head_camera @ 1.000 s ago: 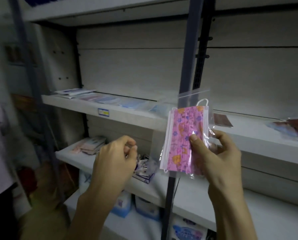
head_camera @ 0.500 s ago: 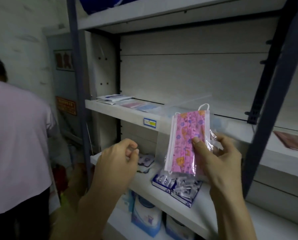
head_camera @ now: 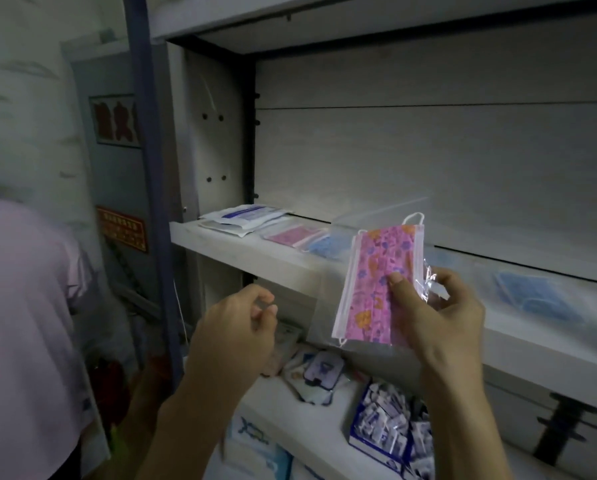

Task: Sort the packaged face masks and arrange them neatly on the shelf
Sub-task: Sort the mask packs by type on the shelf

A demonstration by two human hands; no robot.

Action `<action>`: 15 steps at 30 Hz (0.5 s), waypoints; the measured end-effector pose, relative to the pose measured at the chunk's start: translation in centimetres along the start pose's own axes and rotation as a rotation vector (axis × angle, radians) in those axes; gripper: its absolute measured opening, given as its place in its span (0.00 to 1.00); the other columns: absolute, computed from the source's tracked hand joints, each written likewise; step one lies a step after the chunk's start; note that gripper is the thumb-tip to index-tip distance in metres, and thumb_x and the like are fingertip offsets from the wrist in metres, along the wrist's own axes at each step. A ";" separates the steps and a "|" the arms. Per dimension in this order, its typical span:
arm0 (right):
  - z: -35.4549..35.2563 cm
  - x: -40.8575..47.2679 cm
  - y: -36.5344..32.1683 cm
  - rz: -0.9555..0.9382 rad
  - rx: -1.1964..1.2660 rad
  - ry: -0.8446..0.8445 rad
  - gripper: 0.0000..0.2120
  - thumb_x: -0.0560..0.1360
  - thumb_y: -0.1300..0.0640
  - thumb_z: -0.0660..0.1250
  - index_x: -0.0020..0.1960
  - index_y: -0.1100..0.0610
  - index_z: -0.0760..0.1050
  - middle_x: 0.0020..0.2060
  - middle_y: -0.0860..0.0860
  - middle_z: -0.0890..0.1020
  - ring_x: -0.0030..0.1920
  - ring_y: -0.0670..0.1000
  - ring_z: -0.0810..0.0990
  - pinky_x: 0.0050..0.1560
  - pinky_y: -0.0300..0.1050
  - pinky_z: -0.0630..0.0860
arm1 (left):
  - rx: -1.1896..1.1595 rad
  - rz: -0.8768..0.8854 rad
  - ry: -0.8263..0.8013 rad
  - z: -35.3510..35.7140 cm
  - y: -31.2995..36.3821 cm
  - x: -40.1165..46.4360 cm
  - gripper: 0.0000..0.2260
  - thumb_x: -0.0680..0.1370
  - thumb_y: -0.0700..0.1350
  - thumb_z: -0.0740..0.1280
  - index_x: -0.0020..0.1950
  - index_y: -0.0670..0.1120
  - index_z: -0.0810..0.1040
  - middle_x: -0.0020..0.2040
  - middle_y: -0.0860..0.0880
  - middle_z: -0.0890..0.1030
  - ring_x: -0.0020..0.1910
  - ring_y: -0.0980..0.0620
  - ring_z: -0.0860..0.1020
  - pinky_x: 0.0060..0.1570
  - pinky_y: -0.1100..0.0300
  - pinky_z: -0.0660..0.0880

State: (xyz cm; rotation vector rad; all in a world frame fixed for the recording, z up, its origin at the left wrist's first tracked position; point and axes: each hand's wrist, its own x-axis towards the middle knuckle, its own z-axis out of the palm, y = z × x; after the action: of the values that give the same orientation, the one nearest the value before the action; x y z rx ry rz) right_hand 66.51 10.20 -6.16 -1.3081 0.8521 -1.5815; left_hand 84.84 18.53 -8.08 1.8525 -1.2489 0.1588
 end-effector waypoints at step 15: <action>17.9 8.7 6.0 -0.044 -0.163 0.270 0.07 0.73 0.57 0.72 0.45 0.51 0.75 0.38 0.53 0.84 0.35 0.51 0.84 0.31 0.47 0.80 | -0.152 0.100 -0.110 0.7 -12.6 18.2 0.05 0.78 0.48 0.65 0.53 0.53 0.78 0.39 0.59 0.77 0.38 0.62 0.73 0.34 0.74 0.63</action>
State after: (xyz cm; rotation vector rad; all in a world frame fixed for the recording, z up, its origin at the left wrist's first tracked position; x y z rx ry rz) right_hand 84.80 0.46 -4.74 -1.2488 1.1455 -1.7807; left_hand 103.55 6.87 -6.20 1.6882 -1.3906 0.0155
